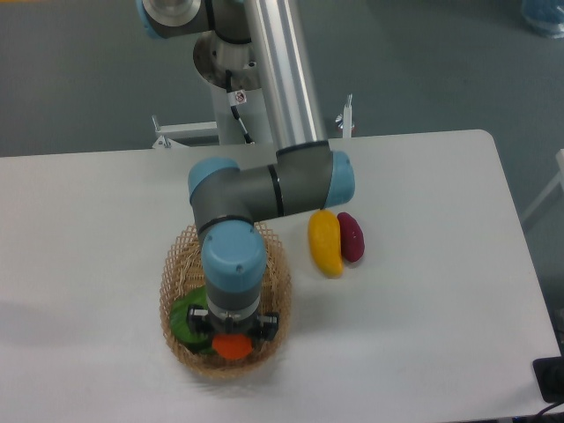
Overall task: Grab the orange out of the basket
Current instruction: 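Lift the orange out of the basket toward the yellow vegetable, then carry the held orange away from the basket and hold it up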
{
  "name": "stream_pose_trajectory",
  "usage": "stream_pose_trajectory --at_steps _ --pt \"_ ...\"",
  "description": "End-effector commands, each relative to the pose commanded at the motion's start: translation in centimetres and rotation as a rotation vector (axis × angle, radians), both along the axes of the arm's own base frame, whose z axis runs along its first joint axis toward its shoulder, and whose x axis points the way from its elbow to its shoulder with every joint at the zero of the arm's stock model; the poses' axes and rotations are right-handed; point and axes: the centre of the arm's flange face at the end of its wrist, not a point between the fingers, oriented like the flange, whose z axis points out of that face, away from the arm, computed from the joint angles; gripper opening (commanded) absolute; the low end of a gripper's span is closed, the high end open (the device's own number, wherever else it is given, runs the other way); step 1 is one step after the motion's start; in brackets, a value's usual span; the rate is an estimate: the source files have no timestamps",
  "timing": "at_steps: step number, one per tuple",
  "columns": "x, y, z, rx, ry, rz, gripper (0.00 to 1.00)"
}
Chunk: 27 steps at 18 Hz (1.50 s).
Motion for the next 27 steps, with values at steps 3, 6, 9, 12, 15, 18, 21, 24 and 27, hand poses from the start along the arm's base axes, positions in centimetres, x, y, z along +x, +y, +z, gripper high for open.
stream_pose_trajectory --at_steps 3,6,9,12,15,18,21,24,27 --pt "-2.4 -1.3 1.4 0.020 0.016 0.003 0.46" --pt "-6.8 -3.8 3.4 0.059 0.033 0.028 0.46" --pt "-9.8 -5.9 4.8 0.079 0.063 -0.004 0.47" --pt "-12.2 -7.8 5.4 0.082 0.090 -0.021 0.47" --pt "-13.8 -9.1 5.5 0.076 0.108 -0.056 0.47" --pt "-15.7 -10.8 5.4 0.056 0.130 -0.071 0.49" --pt "-18.8 -14.2 5.7 0.039 0.158 -0.156 0.49" --pt "-20.5 -16.3 5.2 0.025 0.178 -0.292 0.50" --pt "-20.9 -16.6 5.2 0.020 0.196 -0.377 0.50"
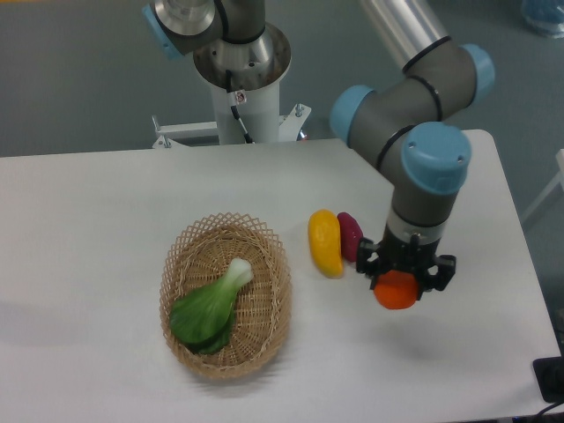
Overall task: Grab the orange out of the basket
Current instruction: 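Carry the held orange away from the basket and hold it up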
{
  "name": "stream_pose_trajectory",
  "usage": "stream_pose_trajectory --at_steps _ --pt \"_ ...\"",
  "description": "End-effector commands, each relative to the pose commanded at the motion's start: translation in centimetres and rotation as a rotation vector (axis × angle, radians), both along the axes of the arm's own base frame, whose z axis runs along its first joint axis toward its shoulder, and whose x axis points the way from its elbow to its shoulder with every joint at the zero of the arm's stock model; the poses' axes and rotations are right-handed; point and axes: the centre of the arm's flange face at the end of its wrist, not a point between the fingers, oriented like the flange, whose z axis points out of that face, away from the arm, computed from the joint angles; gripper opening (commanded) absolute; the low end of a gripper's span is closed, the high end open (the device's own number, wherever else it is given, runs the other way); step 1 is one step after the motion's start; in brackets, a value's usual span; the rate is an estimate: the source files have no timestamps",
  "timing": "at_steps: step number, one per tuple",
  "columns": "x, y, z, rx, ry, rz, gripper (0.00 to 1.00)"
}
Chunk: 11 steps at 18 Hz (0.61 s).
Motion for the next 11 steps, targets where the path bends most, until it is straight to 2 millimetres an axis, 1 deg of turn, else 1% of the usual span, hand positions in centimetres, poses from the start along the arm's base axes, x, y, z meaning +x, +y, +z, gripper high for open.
stream_pose_trajectory --at_steps 3,11 --pt "-0.14 -0.29 -0.23 -0.047 0.036 -0.093 0.50" --pt "-0.51 -0.24 0.32 -0.071 0.056 -0.128 0.50"
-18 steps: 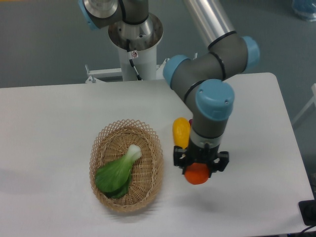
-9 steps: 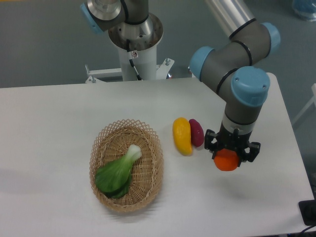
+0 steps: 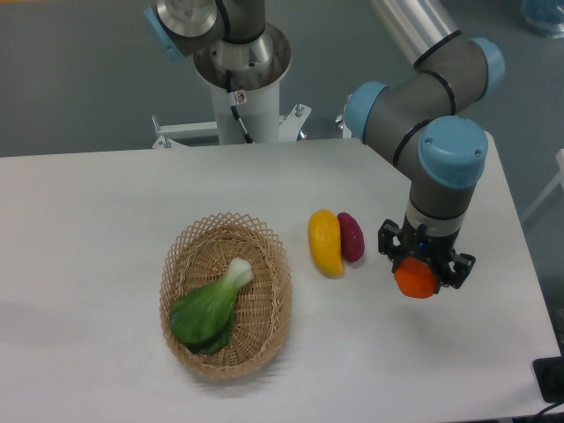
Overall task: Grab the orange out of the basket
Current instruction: 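Carry the held orange away from the basket and hold it up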
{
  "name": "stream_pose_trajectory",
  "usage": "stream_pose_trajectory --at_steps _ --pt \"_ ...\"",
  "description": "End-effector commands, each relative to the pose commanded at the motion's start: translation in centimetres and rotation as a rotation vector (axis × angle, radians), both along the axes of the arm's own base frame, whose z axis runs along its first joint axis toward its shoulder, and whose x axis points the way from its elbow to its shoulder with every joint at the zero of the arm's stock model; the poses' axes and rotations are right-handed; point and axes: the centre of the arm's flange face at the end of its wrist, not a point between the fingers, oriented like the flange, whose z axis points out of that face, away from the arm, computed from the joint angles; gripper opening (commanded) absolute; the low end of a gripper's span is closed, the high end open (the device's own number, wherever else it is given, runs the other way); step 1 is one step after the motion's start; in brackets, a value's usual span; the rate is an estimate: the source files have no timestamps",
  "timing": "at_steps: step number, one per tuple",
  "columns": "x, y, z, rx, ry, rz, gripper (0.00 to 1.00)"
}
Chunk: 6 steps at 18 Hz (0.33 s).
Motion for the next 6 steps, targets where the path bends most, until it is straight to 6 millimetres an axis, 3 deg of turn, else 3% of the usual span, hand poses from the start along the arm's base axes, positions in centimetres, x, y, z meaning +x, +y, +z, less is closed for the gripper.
stream_pose_trajectory --at_steps 6 --pt "0.08 -0.27 -0.52 -0.047 0.019 0.001 0.50"
